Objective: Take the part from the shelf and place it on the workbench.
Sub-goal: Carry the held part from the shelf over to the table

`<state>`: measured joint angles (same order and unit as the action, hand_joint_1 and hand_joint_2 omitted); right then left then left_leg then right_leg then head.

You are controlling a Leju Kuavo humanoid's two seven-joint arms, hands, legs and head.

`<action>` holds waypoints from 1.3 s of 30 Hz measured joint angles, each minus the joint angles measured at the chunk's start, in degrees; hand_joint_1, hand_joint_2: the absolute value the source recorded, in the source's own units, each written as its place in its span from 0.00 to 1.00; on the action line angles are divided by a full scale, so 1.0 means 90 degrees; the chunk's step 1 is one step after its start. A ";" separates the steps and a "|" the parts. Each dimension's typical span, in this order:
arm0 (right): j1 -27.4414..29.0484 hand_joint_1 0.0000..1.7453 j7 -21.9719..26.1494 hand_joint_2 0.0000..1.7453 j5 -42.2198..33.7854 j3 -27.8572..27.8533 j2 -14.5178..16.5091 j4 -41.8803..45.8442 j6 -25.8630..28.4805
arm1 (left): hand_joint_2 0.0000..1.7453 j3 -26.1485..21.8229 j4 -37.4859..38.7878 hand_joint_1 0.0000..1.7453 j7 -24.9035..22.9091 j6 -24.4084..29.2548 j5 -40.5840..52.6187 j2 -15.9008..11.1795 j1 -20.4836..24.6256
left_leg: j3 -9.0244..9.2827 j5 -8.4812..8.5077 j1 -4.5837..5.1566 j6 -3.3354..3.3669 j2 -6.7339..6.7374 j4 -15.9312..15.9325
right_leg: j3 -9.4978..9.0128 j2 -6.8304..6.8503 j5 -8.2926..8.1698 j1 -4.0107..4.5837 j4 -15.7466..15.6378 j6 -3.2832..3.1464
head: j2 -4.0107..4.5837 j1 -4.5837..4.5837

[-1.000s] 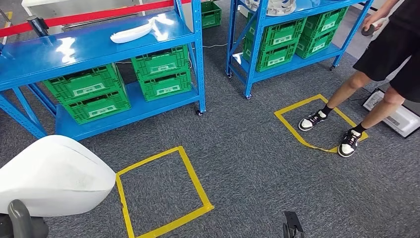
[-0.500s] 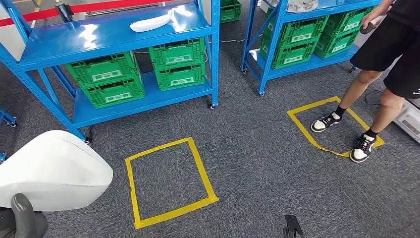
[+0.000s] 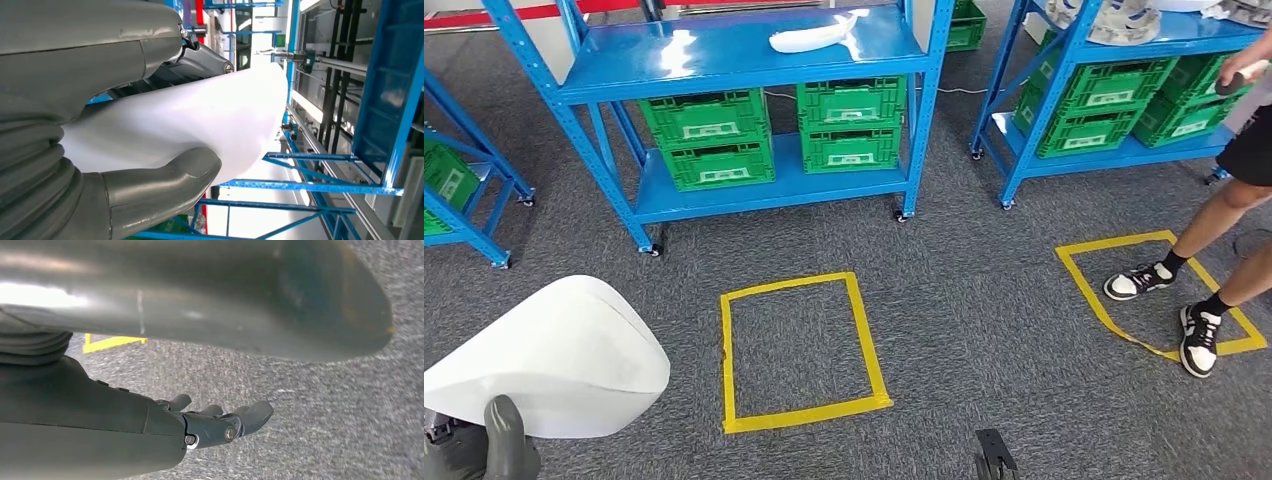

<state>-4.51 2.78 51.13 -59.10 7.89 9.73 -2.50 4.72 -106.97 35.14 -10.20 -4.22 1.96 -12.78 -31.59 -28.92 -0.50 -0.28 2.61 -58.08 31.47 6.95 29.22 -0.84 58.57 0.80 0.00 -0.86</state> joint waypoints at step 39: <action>-0.0041 0.00 0.0070 0.00 0.0570 0.0430 -0.0127 0.0006 0.0144 | 1.00 0.0103 0.0902 1.00 0.0520 0.0052 -0.0967 0.0070 0.0653 | -0.0121 0.0153 0.0011 0.0087 -0.0789 -0.0034 | 0.0428 -0.0866 0.0359 0.0002 0.1056 -0.0041 | 0.0000 -0.0024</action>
<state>-4.88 3.41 56.26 -55.23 6.75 9.78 -1.20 5.64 -98.85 39.82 -9.73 -12.92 2.59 -6.90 -32.68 -27.54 -0.41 0.50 -4.49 -58.38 35.32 -0.84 32.45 -0.82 68.07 0.44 0.00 -1.07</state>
